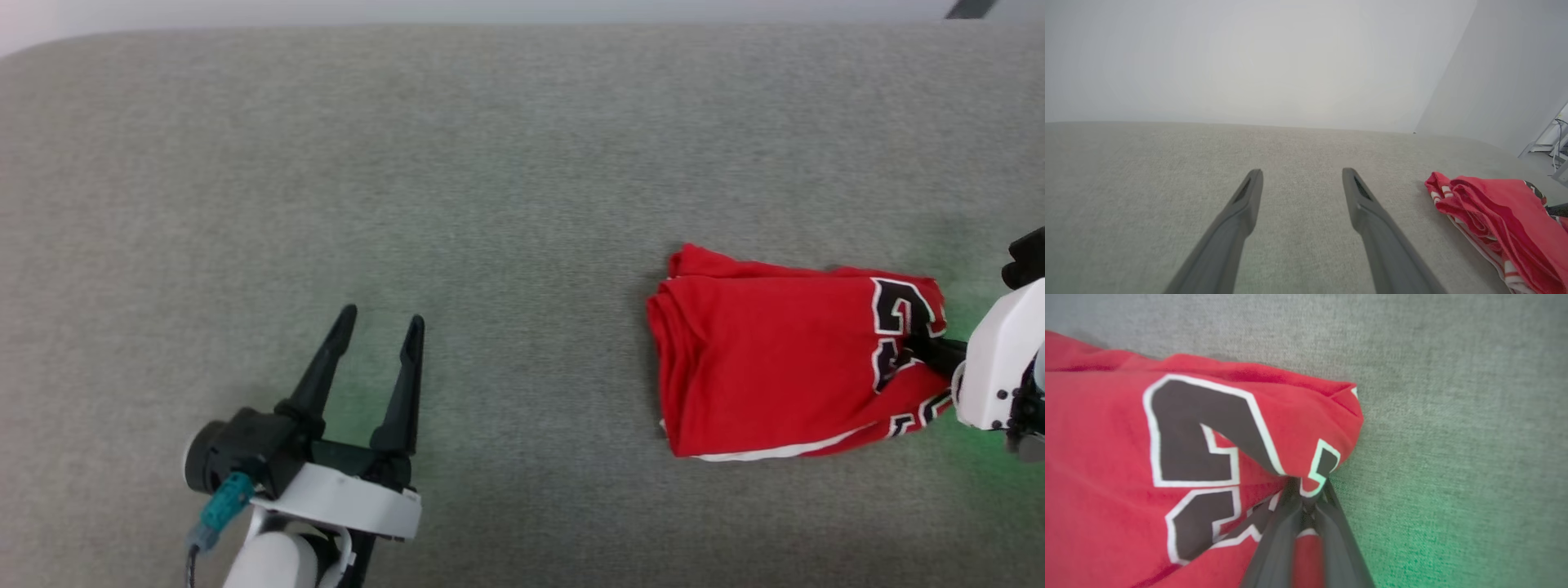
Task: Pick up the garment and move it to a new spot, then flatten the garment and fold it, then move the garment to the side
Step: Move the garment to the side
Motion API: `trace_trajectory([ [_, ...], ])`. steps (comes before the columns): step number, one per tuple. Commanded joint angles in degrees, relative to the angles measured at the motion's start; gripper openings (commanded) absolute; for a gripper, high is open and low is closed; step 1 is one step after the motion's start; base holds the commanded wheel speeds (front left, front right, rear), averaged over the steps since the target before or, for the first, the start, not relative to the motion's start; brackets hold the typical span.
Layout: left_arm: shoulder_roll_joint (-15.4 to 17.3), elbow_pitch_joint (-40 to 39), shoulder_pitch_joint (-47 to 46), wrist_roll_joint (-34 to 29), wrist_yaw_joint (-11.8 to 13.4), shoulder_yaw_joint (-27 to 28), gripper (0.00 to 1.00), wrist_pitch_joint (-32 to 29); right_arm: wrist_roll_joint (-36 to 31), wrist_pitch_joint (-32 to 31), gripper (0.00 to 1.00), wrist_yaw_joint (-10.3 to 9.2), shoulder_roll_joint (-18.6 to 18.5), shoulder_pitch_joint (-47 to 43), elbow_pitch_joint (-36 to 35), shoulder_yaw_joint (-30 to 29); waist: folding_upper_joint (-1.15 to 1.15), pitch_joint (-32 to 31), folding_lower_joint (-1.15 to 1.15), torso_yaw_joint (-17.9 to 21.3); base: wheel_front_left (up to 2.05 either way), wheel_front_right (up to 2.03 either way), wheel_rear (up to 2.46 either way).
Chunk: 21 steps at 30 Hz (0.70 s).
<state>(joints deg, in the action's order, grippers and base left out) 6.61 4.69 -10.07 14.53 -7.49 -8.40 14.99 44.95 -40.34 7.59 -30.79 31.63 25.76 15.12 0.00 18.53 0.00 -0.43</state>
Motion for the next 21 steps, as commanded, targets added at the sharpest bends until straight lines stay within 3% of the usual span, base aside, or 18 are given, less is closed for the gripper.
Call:
trace_trajectory([
  [1, 0.5, 0.0, -0.9, -0.1, 0.0, 0.0, 1.0, 0.2, 0.3, 1.4, 0.0, -0.23, 0.1, -1.0, 1.3, 1.2, 0.0, 0.4, 0.0, 2.1, 0.0, 0.0, 0.0],
  [12, 4.7, 0.3, -10.4, -1.3, 0.0, -4.6, 1.0, 0.2, 5.6, 15.7, 0.0, -0.15, -10.2, -1.8, -0.9, -4.1, 0.0, 7.1, 0.0, 12.0, 0.0, 0.0, 0.0],
  [16, 6.7, 1.5, -19.3, -2.0, 0.0, -9.3, 1.0, 0.2, 5.3, 21.4, 0.0, -0.15, -14.1, 0.1, 2.1, -5.9, 0.0, 11.9, 0.0, 14.0, 0.0, 0.0, 0.0],
  [21, 7.4, 4.0, -29.7, -1.5, 0.0, -13.7, 1.0, 0.2, 3.9, 29.8, 0.0, -0.15, -15.9, 5.6, 8.9, -7.2, 0.0, 15.5, 0.0, 14.9, 0.0, 0.0, 0.0],
])
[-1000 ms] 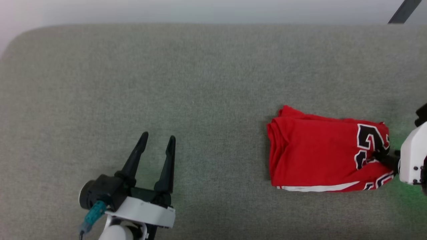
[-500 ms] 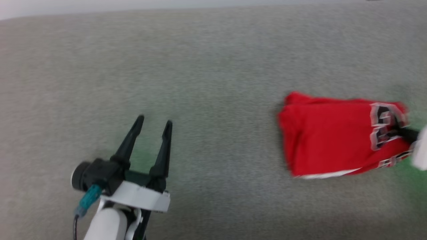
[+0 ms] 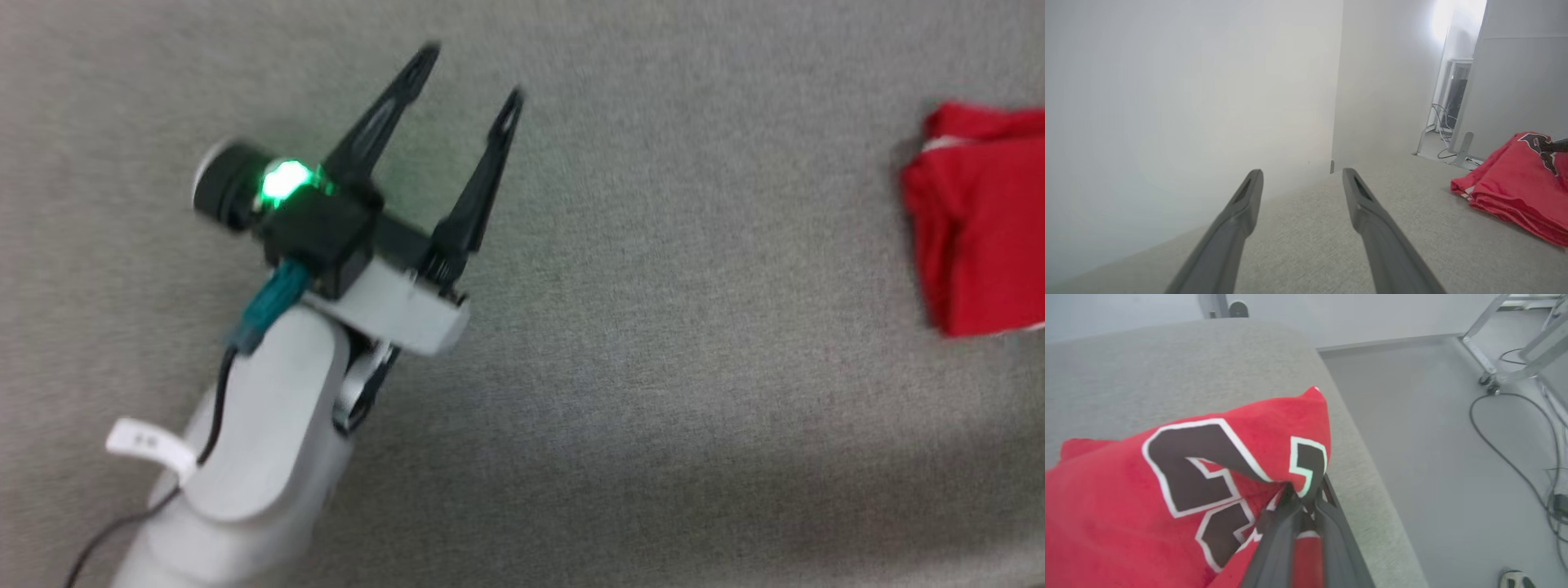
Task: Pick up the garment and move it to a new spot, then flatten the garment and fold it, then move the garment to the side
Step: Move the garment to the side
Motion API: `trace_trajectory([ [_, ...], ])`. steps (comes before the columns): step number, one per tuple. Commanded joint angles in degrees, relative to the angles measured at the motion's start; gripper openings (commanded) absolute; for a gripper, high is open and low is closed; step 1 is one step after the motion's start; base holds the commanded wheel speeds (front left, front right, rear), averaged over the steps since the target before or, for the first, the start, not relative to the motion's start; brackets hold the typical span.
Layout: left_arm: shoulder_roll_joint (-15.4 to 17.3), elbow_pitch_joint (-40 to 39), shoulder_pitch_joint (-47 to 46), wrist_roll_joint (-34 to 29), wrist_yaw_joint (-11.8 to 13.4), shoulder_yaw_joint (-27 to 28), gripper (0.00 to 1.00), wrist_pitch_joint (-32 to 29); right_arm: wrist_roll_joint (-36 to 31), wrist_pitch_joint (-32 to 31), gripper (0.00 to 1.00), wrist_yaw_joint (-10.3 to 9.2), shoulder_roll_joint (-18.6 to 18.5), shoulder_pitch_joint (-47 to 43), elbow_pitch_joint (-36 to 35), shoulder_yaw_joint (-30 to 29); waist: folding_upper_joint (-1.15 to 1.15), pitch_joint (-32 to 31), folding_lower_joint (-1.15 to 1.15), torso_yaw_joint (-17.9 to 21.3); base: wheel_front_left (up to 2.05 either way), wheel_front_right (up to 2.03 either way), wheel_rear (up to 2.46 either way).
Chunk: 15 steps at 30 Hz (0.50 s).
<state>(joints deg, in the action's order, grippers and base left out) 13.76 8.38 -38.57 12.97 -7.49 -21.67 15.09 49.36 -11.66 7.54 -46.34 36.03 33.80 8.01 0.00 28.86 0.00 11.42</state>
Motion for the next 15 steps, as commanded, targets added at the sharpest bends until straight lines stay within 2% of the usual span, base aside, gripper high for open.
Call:
trace_trajectory([
  [1, 0.2, 0.8, -2.9, 0.1, 0.0, -1.3, 1.0, 0.1, -1.3, 2.8, 0.0, -0.11, -0.6, 2.7, 2.4, 0.4, 0.0, 5.7, 0.0, 3.0, 0.0, 0.0, 0.0],
  [7, 0.6, 2.5, -7.8, 0.7, 0.0, -3.8, 1.0, 0.1, -5.8, 11.8, 0.0, -0.12, 0.2, 12.0, 12.8, 2.4, 0.0, 7.7, 0.0, 2.6, 0.0, 0.0, 0.0],
  [15, 1.6, 1.9, -8.1, 0.9, 0.0, -3.2, 1.0, 0.1, -10.0, 19.8, 0.0, -0.12, 1.8, 20.9, 26.9, 4.3, 0.0, 9.3, 0.0, 0.9, 0.0, 0.0, 0.0],
])
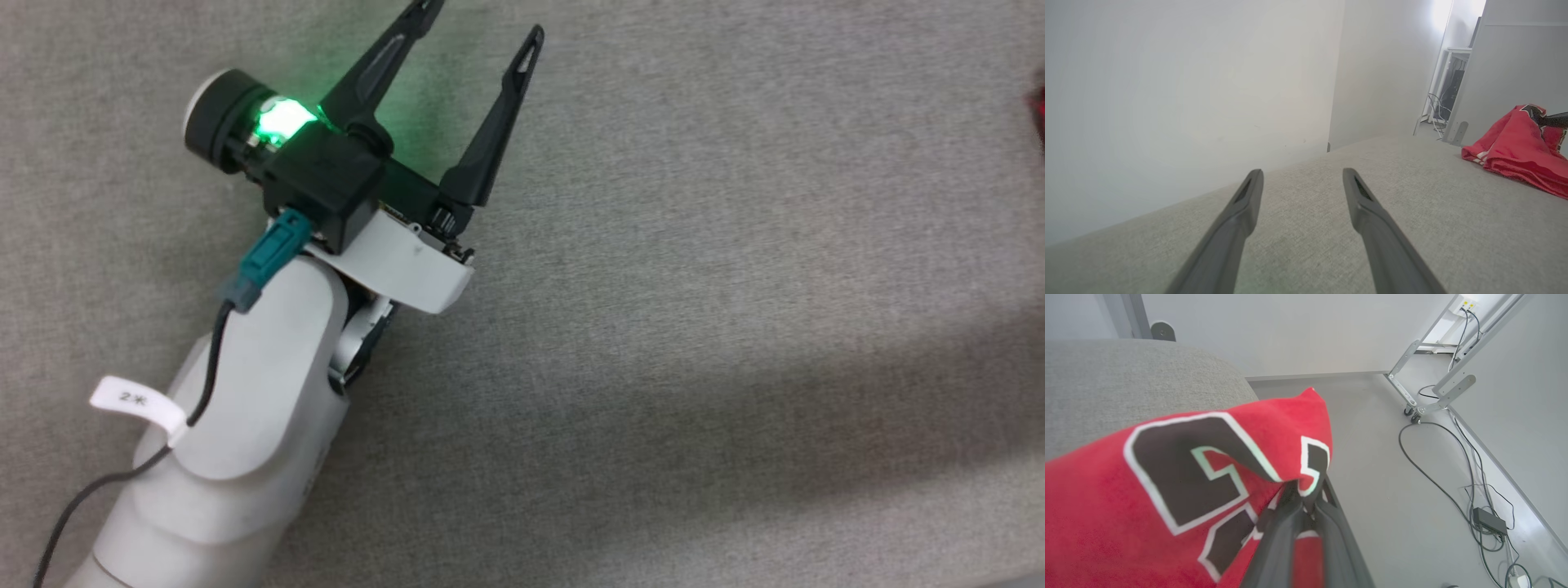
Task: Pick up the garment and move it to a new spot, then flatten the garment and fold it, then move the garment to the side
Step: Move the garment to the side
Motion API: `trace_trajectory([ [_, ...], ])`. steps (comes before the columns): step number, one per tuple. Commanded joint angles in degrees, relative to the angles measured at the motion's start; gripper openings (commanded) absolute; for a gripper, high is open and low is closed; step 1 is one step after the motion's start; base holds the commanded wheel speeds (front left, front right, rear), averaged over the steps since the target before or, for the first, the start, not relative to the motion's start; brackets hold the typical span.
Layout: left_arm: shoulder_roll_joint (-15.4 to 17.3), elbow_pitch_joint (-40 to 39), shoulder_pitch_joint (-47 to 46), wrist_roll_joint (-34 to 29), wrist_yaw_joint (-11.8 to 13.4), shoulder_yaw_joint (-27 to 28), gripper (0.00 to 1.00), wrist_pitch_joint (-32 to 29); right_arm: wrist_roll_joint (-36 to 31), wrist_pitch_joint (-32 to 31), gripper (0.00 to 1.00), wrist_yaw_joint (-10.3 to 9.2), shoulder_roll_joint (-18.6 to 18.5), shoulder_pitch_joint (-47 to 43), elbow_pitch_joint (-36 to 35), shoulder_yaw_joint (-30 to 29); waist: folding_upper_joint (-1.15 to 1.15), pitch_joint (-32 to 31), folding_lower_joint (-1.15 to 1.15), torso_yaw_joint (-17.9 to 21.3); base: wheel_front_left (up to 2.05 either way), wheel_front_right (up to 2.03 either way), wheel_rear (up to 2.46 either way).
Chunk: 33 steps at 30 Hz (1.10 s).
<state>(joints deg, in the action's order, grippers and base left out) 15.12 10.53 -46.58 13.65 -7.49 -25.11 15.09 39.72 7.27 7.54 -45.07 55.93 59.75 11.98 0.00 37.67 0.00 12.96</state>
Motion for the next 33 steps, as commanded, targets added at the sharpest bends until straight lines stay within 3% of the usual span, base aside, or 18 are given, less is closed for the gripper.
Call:
trace_trajectory([
  [1, 0.4, -0.3, 0.0, 0.1, 0.0, 0.2, 1.0, 0.1, -0.4, 1.6, 0.0, -0.11, 0.9, 1.6, 2.2, 0.5, 0.0, 0.6, 0.0, -0.8, 0.0, 0.0, 0.0],
  [10, 0.4, -0.9, 0.6, -0.6, 0.0, 0.3, 1.0, 0.0, -0.5, 6.7, 0.0, -0.11, 3.0, 4.8, 8.8, 1.9, 0.0, 1.1, 0.0, -1.3, 0.0, 0.0, 0.0],
  [11, 0.4, -0.9, 0.6, -0.6, 0.0, 0.3, 1.0, 0.1, -0.5, 6.9, 0.16, -0.11, 3.1, 4.9, 9.2, 2.1, 0.0, 1.1, 0.0, -1.4, 0.0, 0.0, 0.0],
  [12, 0.3, -0.9, 0.6, -0.6, 0.0, 0.5, 1.0, 0.1, -0.5, 7.1, 0.42, -0.11, 3.3, 5.0, 9.6, 2.3, 0.0, 1.0, 0.0, -1.3, 0.0, 0.0, 0.0],
  [13, 0.2, -0.9, 0.7, -0.6, 0.0, 0.6, 1.0, 0.1, -0.9, 7.3, 0.8, -0.11, 3.2, 5.2, 9.9, 2.5, 0.0, 0.9, 0.0, -1.3, 0.0, 0.0, 0.0],
  [14, 0.2, -0.8, 0.8, -0.6, 0.0, 0.7, 1.0, 0.1, -1.0, 7.5, 1.0, -0.11, 3.3, 5.3, 10.1, 2.6, 0.0, 0.6, 0.0, -1.3, 0.0, 0.0, 0.0],
  [26, -1.9, -0.4, 7.5, 0.4, 0.0, 4.3, 1.0, 0.1, -3.6, 7.9, 1.0, -0.12, 4.4, 1.6, 7.4, 6.7, 0.0, -7.5, 0.0, -2.9, 0.0, 0.0, 0.0],
  [33, -4.1, 0.8, 17.7, 1.6, 0.0, 8.7, 1.0, 0.1, -4.6, 7.9, 1.0, -0.11, 7.1, -5.7, -1.1, 8.7, 0.0, -15.7, 0.0, -5.4, 0.0, 0.0, 0.0],
])
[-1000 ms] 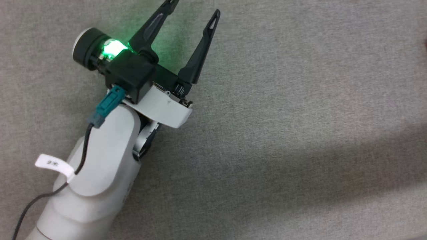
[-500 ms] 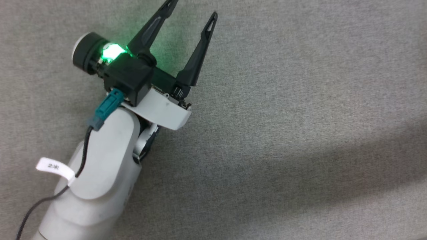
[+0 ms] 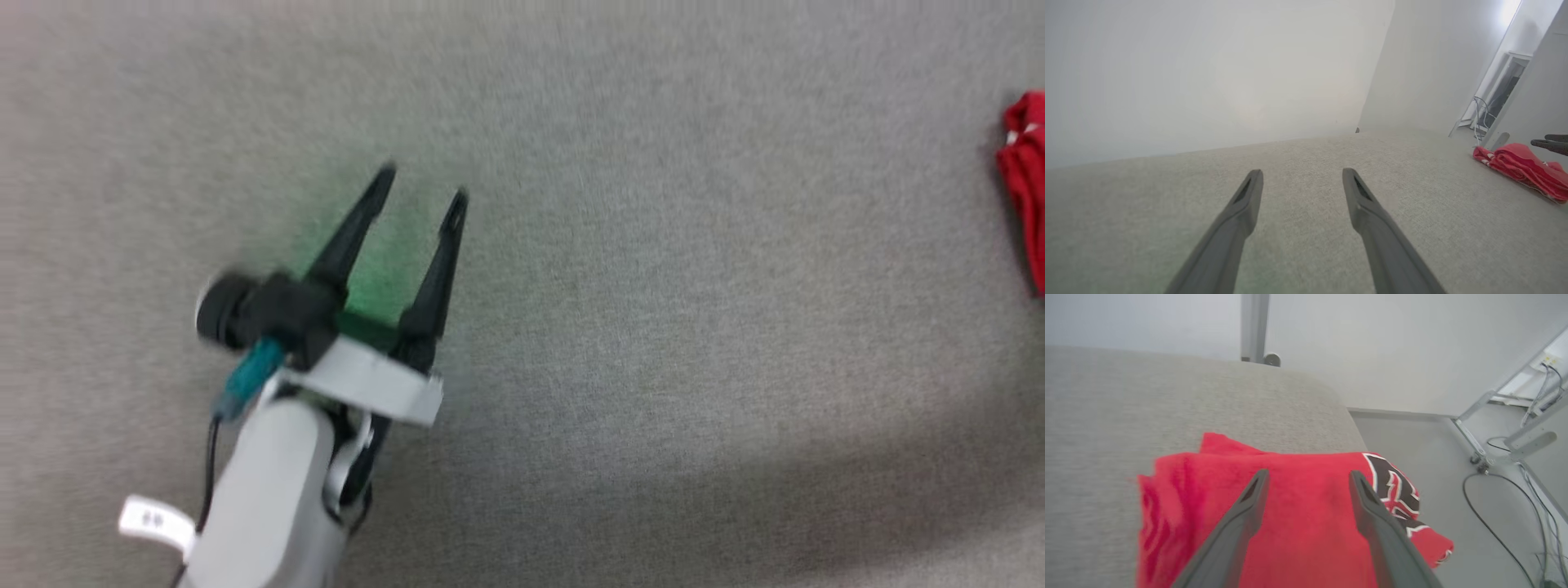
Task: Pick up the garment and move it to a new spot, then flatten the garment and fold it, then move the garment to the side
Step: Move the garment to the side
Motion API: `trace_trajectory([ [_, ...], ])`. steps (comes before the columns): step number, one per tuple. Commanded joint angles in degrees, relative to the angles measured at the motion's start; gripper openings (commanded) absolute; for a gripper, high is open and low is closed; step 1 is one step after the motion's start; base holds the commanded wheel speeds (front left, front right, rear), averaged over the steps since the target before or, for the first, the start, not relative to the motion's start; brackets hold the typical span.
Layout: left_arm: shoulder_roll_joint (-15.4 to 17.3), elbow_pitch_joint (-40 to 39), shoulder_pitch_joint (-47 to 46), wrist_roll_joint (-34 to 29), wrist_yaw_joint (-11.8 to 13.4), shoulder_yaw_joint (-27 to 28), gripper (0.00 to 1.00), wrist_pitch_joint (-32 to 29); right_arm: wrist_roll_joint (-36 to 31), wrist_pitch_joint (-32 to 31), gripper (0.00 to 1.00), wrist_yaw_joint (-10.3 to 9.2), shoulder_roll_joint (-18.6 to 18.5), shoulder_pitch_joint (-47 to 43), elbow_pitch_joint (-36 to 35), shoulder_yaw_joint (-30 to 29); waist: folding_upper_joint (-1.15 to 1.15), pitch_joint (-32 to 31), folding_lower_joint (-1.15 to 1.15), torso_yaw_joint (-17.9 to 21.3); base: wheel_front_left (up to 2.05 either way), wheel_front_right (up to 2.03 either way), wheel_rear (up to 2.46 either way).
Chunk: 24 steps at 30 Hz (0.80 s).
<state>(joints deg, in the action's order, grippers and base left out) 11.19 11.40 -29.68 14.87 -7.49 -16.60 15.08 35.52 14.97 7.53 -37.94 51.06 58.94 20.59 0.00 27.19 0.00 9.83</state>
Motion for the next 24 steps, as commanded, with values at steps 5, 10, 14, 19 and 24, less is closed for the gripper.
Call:
trace_trajectory([
  [5, -1.7, -0.2, 9.4, 1.1, 0.0, 4.2, 1.0, 0.1, -2.8, 0.2, 1.0, -0.1, 3.2, -7.9, -8.0, -1.7, 0.0, -10.9, 0.0, -3.9, 0.0, 0.0, 0.0],
  [10, -2.9, 0.3, 16.0, 1.3, 0.0, 6.4, 1.0, 0.1, -4.6, 0.2, 1.0, -0.1, 6.8, -16.2, -15.7, -4.2, 0.0, -15.9, 0.0, -6.9, 0.0, 0.0, 0.0],
  [14, -3.1, -0.2, 19.9, 1.7, 0.0, 6.7, 1.0, 0.1, -5.7, 0.2, 1.0, -0.1, 8.9, -22.6, -20.9, -5.3, 0.0, -19.1, 0.0, -9.4, 0.0, 0.0, 0.0],
  [19, -3.1, -0.6, 23.6, 2.4, 0.0, 7.9, 1.0, 0.1, -7.1, 0.2, 1.0, -0.1, 11.6, -29.4, -26.8, -8.2, 0.0, -22.5, 0.0, -12.3, 0.0, 0.0, 0.0],
  [24, -3.1, -1.6, 25.8, 3.0, 0.0, 9.6, 1.0, 0.1, -8.9, 0.2, 1.0, -0.1, 15.3, -34.1, -32.0, -11.3, 0.0, -24.1, 0.0, -13.8, 0.0, 0.0, 0.0],
])
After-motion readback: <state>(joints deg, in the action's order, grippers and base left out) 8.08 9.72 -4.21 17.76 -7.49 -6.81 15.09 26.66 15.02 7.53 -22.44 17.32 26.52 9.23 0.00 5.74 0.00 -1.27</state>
